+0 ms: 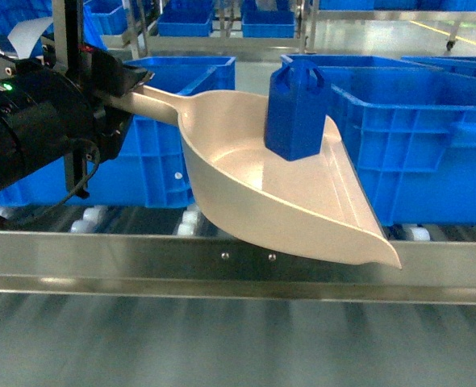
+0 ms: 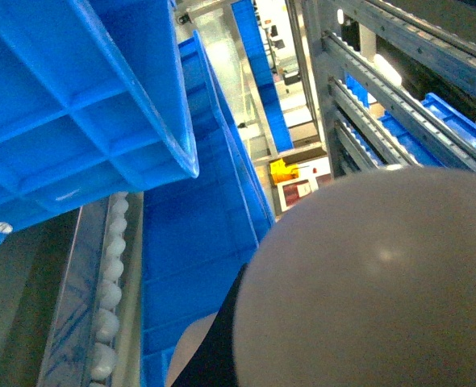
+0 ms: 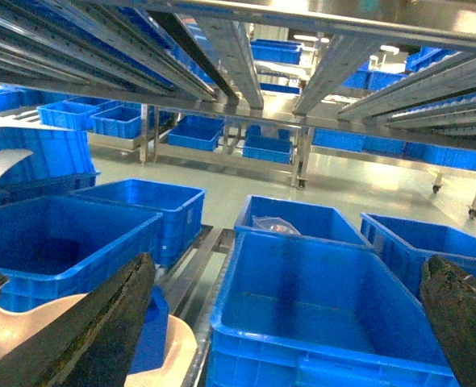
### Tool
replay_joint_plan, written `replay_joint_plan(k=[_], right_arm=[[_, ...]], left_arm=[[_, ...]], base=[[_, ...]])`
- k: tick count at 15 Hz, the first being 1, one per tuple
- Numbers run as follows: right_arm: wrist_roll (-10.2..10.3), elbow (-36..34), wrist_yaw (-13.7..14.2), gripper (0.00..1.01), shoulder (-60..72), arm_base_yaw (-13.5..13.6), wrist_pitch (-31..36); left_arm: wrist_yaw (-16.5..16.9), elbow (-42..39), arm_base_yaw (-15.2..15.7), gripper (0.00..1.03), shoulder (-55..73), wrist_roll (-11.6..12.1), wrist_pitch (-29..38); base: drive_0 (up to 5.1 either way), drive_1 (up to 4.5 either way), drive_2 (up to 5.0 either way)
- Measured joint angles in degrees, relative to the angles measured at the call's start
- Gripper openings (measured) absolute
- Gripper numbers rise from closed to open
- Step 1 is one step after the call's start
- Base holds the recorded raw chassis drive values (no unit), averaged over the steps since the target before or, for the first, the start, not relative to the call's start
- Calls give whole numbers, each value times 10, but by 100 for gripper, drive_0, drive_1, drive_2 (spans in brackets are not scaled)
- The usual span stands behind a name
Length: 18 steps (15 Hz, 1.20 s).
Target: Place part in tray to right shelf
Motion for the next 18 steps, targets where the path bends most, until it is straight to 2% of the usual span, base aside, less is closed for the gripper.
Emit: replay_joint_plan(k=[1, 18], right_arm=[[0, 0, 0, 98, 4, 0, -4], [0, 0, 0, 98, 0, 0, -2]], left_arm=[[0, 0, 0, 14, 0, 1, -4], [0, 0, 0, 14, 0, 0, 0]], base=[[1, 405, -404], [0, 0, 0]])
